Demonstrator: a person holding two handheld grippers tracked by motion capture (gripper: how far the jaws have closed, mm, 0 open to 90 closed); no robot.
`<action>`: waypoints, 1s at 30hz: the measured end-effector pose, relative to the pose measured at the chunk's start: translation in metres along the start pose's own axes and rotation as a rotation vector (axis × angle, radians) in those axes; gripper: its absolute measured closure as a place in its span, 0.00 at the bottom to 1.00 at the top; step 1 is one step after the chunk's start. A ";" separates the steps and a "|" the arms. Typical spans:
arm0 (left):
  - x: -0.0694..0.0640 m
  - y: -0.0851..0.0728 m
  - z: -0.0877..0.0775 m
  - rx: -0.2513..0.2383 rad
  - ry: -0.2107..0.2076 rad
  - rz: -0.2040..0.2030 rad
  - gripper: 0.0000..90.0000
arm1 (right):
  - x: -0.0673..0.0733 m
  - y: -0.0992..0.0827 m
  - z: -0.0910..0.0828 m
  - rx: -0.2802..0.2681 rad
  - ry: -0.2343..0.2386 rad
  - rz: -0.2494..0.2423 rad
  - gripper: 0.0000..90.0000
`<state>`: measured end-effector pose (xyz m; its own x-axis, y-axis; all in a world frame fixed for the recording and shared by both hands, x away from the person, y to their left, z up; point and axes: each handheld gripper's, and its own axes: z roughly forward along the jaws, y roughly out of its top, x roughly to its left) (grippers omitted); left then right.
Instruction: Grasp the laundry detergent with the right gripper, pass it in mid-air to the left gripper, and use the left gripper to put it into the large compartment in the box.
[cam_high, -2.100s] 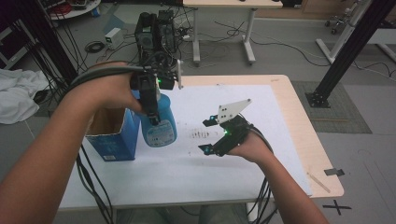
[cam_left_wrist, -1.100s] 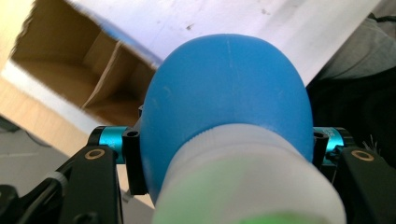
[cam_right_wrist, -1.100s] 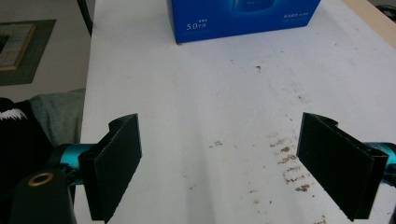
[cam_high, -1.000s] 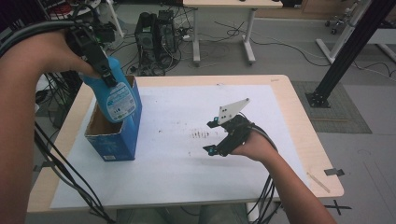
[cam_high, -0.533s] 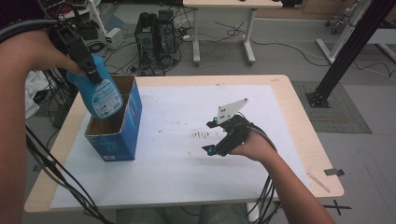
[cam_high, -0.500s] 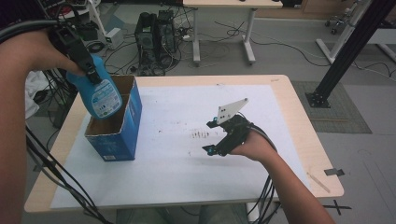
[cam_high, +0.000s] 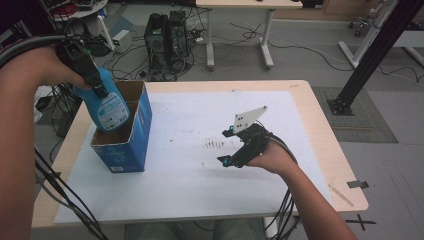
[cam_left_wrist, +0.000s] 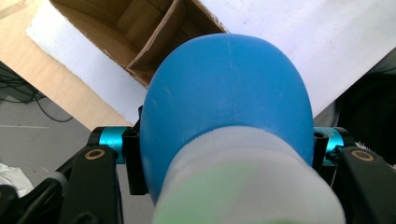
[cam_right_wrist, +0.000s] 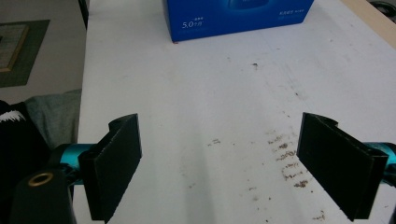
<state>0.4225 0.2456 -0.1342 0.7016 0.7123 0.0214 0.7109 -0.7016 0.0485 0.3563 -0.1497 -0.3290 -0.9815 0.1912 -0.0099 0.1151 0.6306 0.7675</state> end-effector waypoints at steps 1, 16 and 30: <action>0.001 0.000 0.004 0.011 0.001 0.006 0.42 | 0.000 0.000 0.000 0.003 0.000 0.002 0.15; -0.005 0.014 0.054 0.087 0.005 0.038 0.42 | 0.004 -0.004 -0.007 0.005 -0.003 -0.015 0.15; 0.003 0.012 0.105 0.099 -0.039 -0.001 0.42 | 0.005 -0.005 -0.002 -0.001 0.004 -0.008 0.15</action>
<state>0.4382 0.2374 -0.2381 0.7011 0.7129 -0.0178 0.7114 -0.7009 -0.0508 0.3501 -0.1534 -0.3317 -0.9830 0.1831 -0.0130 0.1075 0.6316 0.7678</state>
